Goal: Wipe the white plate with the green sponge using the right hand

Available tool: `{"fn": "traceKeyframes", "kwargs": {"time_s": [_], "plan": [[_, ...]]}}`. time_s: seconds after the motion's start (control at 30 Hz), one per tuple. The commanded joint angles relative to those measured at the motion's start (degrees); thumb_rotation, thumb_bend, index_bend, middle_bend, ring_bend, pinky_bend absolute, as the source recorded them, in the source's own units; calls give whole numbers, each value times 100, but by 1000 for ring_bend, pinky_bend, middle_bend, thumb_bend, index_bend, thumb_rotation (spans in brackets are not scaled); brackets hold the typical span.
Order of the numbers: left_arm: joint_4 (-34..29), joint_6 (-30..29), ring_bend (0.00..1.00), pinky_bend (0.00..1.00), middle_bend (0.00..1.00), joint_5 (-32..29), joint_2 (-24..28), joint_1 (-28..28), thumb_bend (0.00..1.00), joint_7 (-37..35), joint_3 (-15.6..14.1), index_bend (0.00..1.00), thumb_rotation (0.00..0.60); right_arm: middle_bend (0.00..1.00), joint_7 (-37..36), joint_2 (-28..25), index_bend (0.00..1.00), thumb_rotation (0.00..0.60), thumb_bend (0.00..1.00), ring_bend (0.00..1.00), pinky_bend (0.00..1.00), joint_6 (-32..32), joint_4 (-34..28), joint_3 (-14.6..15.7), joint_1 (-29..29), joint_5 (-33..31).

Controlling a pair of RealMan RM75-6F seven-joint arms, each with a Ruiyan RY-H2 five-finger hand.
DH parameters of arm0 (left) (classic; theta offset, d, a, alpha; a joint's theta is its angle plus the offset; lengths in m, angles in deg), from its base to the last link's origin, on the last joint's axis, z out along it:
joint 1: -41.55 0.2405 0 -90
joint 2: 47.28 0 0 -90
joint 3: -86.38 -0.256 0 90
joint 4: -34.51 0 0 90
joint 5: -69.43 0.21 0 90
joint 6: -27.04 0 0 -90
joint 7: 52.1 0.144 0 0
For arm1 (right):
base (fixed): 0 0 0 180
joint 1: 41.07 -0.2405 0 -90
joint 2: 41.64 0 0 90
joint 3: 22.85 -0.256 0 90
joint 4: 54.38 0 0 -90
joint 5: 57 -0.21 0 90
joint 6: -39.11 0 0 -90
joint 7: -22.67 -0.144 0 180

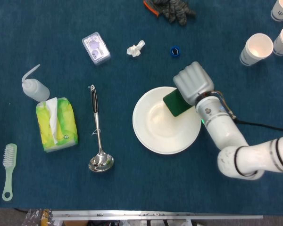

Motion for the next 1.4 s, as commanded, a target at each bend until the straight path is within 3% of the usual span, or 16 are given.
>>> {"fn": "traceKeyframes", "kwargs": {"time_s": [0.03,0.47,0.77,1.0,1.1,1.27,1.4], "plan": [[4,11,117,120,195,-2,-5,-4,400,-1,-1,238,600,417,-235,-273,555,600,105,374,617,-41,-288,168,179,288],[24,29,117,120,196,-3,-35,-6,400,9,-12,238,600,417,-1218,-843,555,600,105,375,617,-255,-666,890,928,1453],[48,40,117,120,195,-22,-50,3,400,-12,-19,238,600,417,-1695,-1014,555,600,105,375,617,-422,-604,1230,1333,2027],[78,31,117,120,195,-36,-43,21,400,-35,-24,238,600,413,-1993,-1117,553,600,106,368,616,-495,-512,1314,1561,2314],[76,24,117,120,195,-27,-45,22,400,-39,-23,238,600,370,-2048,-1162,486,600,106,336,594,-571,-508,1338,1605,2318],[69,47,117,120,195,-31,-55,13,400,-22,-24,238,600,237,-2213,-1248,272,600,87,219,499,-759,-540,1360,1671,2340],[58,57,117,120,195,-29,-50,1,399,0,-18,237,600,177,-2452,-1299,180,600,77,165,453,-802,-520,1338,1790,2570]]}}
